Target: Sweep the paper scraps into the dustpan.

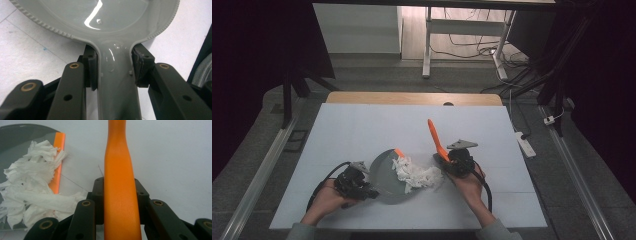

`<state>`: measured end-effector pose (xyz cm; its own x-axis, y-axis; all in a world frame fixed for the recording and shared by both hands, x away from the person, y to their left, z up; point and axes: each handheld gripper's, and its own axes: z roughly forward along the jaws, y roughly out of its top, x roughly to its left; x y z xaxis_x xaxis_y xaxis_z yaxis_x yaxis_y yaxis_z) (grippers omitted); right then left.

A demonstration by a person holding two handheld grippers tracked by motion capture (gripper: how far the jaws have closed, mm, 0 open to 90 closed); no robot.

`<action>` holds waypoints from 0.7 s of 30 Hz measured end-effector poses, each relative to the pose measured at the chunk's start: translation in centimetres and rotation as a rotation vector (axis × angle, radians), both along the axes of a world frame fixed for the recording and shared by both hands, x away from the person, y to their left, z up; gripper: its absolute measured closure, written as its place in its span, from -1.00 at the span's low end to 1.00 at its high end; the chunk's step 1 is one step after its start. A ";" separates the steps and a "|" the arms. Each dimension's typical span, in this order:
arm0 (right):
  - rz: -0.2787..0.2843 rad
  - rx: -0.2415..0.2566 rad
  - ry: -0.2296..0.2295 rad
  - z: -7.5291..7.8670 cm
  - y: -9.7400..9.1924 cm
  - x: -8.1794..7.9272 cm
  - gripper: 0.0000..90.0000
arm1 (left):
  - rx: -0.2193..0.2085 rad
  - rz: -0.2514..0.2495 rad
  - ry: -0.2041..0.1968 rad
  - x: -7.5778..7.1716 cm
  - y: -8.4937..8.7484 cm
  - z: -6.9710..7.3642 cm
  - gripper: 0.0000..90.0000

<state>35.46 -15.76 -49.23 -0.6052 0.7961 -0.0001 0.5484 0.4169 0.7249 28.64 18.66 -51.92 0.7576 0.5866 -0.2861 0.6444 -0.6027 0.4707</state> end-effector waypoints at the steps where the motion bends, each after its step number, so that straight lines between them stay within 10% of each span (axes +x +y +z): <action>1: 0.004 -0.003 -0.002 0.0 0.2 0.0 0.56 | 0.001 -0.002 -0.001 0.0 0.0 0.0 0.36; 21: 0.074 -0.028 0.007 -0.4 6.3 -1.0 0.57 | 0.001 -0.031 0.009 -0.8 -1.7 0.0 0.36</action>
<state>34.49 -9.47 -49.64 -0.6628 0.7486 -0.0176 0.5199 0.4770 0.7086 27.89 16.97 -51.95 0.7730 0.5628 -0.2928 0.6295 -0.6230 0.4643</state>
